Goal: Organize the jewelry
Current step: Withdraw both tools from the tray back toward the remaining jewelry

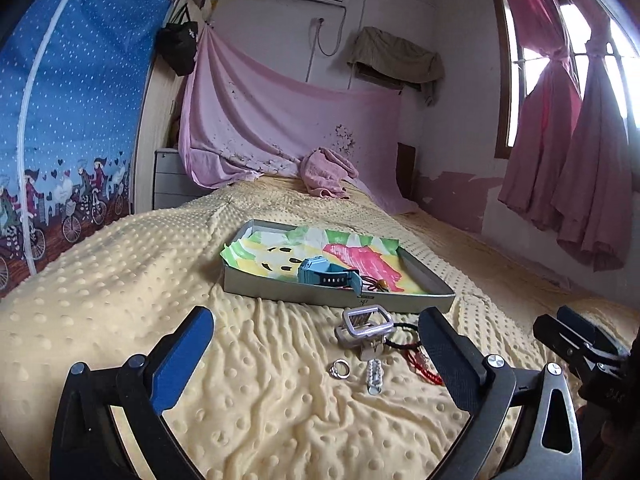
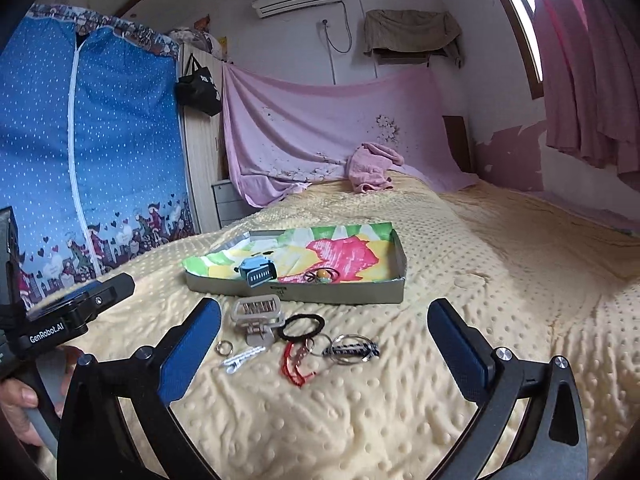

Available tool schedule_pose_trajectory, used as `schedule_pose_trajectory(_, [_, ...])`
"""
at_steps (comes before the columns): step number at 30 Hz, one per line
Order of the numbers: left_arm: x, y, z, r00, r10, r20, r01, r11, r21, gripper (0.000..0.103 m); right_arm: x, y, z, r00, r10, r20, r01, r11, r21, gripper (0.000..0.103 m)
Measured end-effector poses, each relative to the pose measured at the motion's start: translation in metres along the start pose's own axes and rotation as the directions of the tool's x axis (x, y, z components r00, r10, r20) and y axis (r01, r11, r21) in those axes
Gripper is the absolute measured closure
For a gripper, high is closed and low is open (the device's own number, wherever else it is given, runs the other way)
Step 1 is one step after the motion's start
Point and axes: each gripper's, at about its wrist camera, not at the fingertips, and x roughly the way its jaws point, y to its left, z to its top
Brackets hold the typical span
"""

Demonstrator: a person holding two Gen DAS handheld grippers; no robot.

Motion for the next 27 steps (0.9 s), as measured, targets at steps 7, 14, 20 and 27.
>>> schedule_pose_trajectory(7, [0.000, -0.003, -0.012, 1.000, 0.000, -0.024, 0.000, 1.000, 0.026, 0.000, -0.008, 0.000, -0.001, 1.000, -0.016, -0.019, 0.015, 0.998, -0.053, 0.001])
schedule_pose_trajectory(14, [0.007, -0.008, -0.020, 0.999, 0.009, -0.043, -0.007, 0.998, 0.055, 0.000, -0.002, -0.003, -0.006, 0.999, -0.019, -0.036, 0.018, 0.999, -0.049, 0.001])
schedule_pose_trajectory(20, [0.017, -0.007, -0.017, 0.998, 0.018, -0.053, -0.015, 0.998, 0.055, 0.000, 0.012, -0.003, -0.001, 1.000, -0.011, -0.029, 0.010, 0.998, -0.057, 0.001])
schedule_pose_trajectory(27, [0.048, 0.000, -0.018, 0.986, -0.002, -0.168, 0.008, 0.999, 0.038, 0.000, 0.039, -0.001, 0.001, 0.995, 0.036, -0.092, -0.042, 0.997, -0.060, 0.001])
